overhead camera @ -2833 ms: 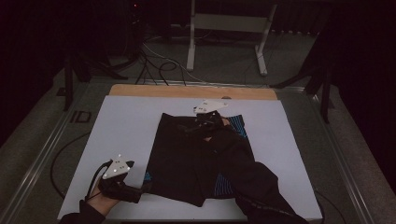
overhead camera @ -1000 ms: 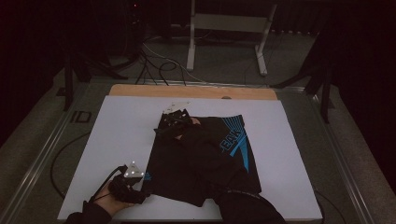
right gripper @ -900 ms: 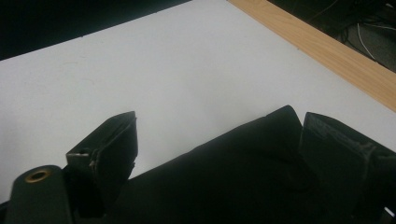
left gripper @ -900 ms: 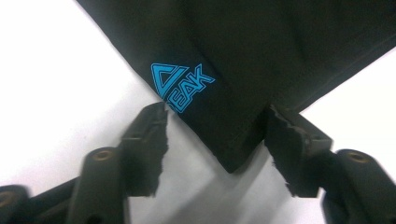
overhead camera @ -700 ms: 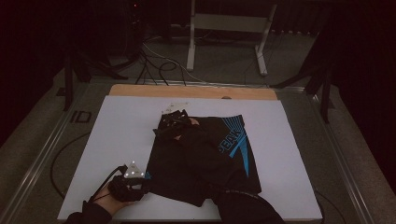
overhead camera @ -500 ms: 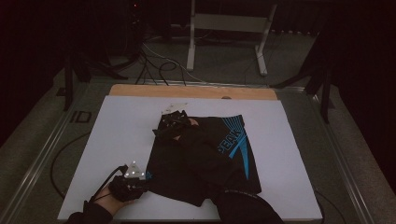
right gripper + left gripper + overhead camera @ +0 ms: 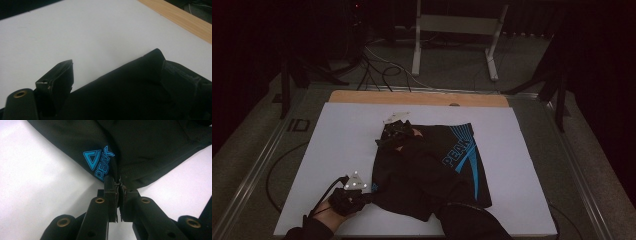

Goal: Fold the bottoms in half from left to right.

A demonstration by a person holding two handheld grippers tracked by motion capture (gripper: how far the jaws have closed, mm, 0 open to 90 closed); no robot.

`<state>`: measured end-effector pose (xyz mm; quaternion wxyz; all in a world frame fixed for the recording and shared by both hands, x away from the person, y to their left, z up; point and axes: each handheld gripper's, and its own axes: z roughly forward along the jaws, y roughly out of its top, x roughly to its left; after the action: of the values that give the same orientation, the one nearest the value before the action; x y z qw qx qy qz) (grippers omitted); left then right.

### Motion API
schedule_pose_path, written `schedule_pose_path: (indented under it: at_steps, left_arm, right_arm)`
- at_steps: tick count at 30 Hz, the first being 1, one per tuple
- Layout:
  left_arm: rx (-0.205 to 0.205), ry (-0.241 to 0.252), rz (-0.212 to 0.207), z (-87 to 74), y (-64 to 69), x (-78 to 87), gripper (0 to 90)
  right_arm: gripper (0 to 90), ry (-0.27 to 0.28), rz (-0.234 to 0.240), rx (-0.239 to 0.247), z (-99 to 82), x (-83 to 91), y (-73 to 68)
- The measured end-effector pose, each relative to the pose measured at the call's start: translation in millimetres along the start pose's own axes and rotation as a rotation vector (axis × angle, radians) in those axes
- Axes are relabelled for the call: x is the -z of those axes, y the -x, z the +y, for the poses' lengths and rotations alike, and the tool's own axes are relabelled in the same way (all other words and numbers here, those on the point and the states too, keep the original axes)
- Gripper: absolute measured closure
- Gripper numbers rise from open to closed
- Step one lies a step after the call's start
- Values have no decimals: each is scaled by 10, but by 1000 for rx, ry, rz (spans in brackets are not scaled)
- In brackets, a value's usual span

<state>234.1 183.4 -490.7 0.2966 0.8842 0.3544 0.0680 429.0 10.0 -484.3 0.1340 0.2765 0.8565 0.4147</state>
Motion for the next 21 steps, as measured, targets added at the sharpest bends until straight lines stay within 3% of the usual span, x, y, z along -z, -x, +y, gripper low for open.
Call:
schedule_pose_path:
  at_steps: [3, 5, 8, 10, 15, 21]
  left_arm:
    - [-3, 1, 2, -2, 0, 1, 858]
    - [-3, 1, 2, -2, -2, 4, 858]
    - [-1, 6, -2, -4, -4, 1, 858]
    - [-2, 9, 0, -3, -4, 6, 858]
    - [-2, 20, 2, -3, -5, 23, 858]
    - [11, 21, -1, -11, -17, 28, 858]
  right_arm:
    - [133, -7, -25, -33, -8, -60, 13]
    - [155, -12, -69, -72, 2, -91, 3]
    - [160, -33, -72, -86, 19, -155, 2]
    - [205, -43, -106, -89, 40, -193, -6]
    - [311, -66, -132, -126, 86, -310, 0]
    - [361, -113, -199, -144, 113, -472, -15]
